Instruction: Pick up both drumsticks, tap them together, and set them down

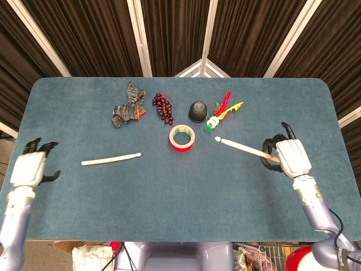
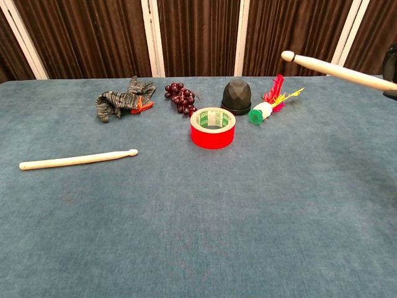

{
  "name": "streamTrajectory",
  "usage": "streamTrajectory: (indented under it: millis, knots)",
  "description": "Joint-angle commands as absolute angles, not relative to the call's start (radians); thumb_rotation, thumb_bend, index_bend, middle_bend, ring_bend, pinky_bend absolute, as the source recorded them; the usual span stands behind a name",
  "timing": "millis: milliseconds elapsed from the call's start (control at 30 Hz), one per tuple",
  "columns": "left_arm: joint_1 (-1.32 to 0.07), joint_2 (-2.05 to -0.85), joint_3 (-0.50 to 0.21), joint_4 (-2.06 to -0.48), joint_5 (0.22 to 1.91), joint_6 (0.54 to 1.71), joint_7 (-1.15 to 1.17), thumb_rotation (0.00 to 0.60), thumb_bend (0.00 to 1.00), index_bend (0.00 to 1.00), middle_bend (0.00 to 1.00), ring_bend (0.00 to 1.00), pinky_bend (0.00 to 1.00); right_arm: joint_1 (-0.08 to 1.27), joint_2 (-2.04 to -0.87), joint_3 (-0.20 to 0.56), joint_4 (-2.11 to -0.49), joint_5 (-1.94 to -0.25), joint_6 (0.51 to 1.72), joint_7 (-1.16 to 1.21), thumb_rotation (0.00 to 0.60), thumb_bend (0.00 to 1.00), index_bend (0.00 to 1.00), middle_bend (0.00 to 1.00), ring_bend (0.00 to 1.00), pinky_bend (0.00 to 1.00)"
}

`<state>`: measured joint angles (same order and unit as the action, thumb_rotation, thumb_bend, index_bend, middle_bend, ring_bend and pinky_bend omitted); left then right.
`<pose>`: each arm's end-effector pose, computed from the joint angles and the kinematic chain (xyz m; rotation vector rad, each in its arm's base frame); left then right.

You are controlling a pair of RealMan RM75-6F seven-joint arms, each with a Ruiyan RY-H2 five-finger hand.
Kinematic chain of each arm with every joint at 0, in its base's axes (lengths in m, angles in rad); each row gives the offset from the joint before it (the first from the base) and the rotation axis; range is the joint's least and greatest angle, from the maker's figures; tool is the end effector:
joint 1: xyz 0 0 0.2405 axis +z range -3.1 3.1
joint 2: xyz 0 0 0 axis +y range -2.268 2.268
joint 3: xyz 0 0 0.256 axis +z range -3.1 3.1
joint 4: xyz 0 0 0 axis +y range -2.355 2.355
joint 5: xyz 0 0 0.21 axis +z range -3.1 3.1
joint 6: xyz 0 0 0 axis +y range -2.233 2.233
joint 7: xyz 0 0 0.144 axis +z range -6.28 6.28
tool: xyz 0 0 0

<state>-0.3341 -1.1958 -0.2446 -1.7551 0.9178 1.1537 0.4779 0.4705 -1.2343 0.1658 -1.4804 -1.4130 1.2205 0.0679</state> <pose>-0.2803 0.2761 0.1172 -1.3561 -1.0641 -0.6119 -0.2419 -0.3183 0.1218 1.5803 -0.8635 1.0992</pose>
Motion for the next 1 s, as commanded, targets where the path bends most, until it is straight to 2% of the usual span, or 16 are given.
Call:
streamTrajectory:
  millis: [33, 333, 500, 700, 1000]
  knots:
    - [-0.395, -1.248, -0.26, -1.71, 0.846, 1.119, 0.538, 0.6, 0.36, 0.22, 0.24, 0.0, 0.0, 0.469, -1.231, 0.167, -1.484, -1.417, 1.225, 0.067, 0.6, 0.44, 0.77, 0.63, 0.4, 0.01]
    - [-0.488, -1.358, -0.243, -1.615, 0.715, 1.133, 0.669, 0.6, 0.36, 0.32, 0.3, 0.0, 0.0, 0.465, -1.228, 0.168, -1.488, -1.417, 1.231, 0.059, 0.6, 0.44, 0.77, 0.63, 0.4, 0.01]
    - [-0.516, -1.422, -0.234, -1.528, 0.667, 1.155, 0.708, 0.6, 0.37, 0.34, 0.31, 0.0, 0.0, 0.461, -1.23, 0.168, -1.476, -1.409, 1.227, 0.063, 0.6, 0.44, 0.77, 0.63, 0.4, 0.01]
    - [-0.536, -1.482, -0.22, -1.444, 0.674, 1.141, 0.694, 0.6, 0.41, 0.39, 0.37, 0.0, 0.0, 0.459, -1.232, 0.17, -1.468, -1.406, 1.227, 0.064, 0.6, 0.44, 0.77, 0.63, 0.4, 0.01]
    - [-0.558, -1.559, -0.2, -1.347, 0.688, 1.143, 0.697, 0.6, 0.41, 0.4, 0.38, 0.0, 0.0, 0.458, -1.239, 0.168, -1.446, -1.4, 1.219, 0.065, 0.6, 0.44, 0.77, 0.63, 0.4, 0.01]
